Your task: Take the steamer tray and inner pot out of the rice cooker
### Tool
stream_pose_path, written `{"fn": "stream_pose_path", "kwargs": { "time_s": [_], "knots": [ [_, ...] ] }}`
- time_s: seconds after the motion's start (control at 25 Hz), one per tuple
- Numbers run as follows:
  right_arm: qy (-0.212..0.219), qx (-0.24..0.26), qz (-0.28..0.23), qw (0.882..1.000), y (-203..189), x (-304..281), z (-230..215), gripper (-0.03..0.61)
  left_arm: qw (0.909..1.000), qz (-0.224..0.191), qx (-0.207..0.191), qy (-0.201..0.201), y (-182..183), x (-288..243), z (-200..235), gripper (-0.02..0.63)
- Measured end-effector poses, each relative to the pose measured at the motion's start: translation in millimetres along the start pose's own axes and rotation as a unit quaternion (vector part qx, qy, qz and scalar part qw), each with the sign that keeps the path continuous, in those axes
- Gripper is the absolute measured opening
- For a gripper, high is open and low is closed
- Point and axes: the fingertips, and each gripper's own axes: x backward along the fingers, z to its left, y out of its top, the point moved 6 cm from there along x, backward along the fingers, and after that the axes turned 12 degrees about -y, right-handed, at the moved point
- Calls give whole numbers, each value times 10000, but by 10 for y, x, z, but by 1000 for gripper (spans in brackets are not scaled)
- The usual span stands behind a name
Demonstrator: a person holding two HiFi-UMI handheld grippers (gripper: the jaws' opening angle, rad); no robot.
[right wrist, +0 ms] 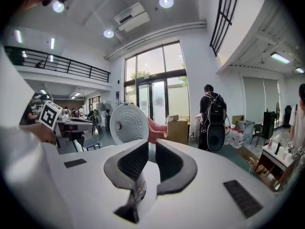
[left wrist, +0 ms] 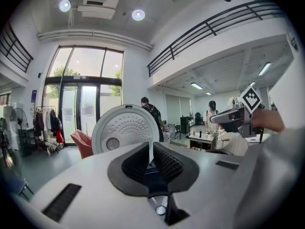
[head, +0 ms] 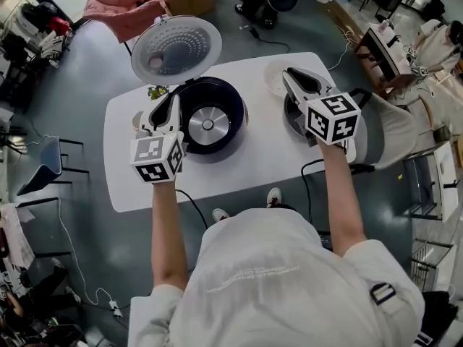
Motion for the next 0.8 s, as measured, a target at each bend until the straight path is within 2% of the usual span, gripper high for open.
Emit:
{"fn": "stream_pose_path", "kwargs": {
  "time_s": [0.12,0.36,0.6,0.8],
  "knots": [
    [76,293,-48,9995,48,-30,149,52,9998,-17,-184,125,28,115,61,23],
    [400,535,-297,9973,212,7,402,26,9982,-38,-572,196,140,298,119,14],
    [498,946,-525,9929,347,93,559,25,9967,-177,-768,182,275,396,26,14],
    [558,1064,-603,9909,382,138,640,25,9961,-312,-813,139,342,456,-32,14]
  ]
}}
